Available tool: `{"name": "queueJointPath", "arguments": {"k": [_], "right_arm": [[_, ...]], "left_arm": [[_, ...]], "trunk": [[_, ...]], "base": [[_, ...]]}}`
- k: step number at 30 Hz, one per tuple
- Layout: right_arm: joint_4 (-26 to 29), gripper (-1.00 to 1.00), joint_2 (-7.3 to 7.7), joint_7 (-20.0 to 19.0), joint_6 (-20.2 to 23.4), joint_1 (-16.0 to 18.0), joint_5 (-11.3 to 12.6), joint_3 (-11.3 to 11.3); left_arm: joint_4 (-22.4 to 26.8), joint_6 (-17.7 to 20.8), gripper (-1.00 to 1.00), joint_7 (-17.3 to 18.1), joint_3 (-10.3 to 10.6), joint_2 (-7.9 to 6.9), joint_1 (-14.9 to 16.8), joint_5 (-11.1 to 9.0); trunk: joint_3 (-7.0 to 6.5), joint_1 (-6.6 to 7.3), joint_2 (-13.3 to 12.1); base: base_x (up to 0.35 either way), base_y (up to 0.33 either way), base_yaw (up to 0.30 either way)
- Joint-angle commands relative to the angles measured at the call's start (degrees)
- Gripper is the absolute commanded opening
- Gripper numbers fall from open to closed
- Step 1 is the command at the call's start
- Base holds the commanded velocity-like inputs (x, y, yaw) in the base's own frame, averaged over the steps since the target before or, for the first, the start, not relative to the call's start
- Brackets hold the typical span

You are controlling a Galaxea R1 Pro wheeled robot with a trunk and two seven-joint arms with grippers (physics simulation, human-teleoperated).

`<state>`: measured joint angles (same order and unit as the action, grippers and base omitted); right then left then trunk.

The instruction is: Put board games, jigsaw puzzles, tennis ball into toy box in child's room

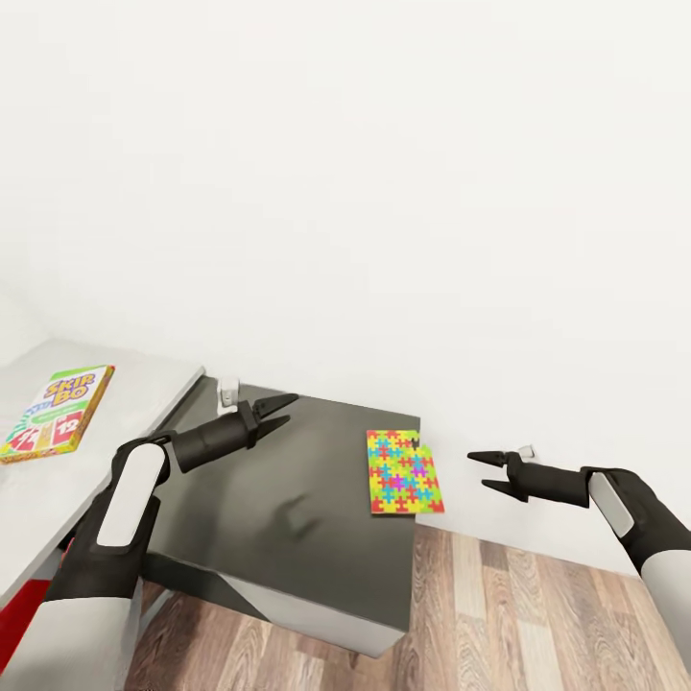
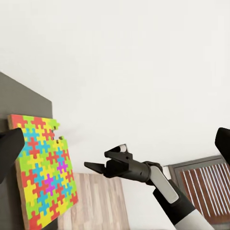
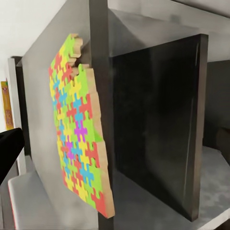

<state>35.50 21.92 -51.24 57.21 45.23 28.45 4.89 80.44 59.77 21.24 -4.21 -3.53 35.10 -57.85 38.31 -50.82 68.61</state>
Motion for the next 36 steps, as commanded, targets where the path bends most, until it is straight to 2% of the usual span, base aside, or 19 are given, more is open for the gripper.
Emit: {"name": "queueJointPath", "arguments": {"k": [1, 23, 36], "right_arm": [[-0.1, 1.0, -0.01, -0.3, 0.2, 0.0, -0.2, 0.1], [-0.2, 1.0, 0.07, -0.1, 0.1, 0.0, -0.2, 0.1], [-0.3, 1.0, -0.11, 2.6, -0.2, 0.0, -0.2, 0.1]], "left_arm": [[0.0, 0.2, 1.0, 0.5, -0.1, 0.01, 0.0, 0.5], [0.0, 0.2, 1.0, 0.4, -0.1, 0.06, 0.0, 0.6], [0.0, 0.2, 1.0, 0.4, 0.0, 0.13, 0.0, 0.6]], "trunk": [[0.05, 0.0, 0.0], [0.05, 0.0, 0.0], [-0.02, 0.0, 0.0]], "base": [[0.0, 0.0, 0.078], [0.0, 0.0, 0.024], [0.0, 0.0, 0.115]]}}
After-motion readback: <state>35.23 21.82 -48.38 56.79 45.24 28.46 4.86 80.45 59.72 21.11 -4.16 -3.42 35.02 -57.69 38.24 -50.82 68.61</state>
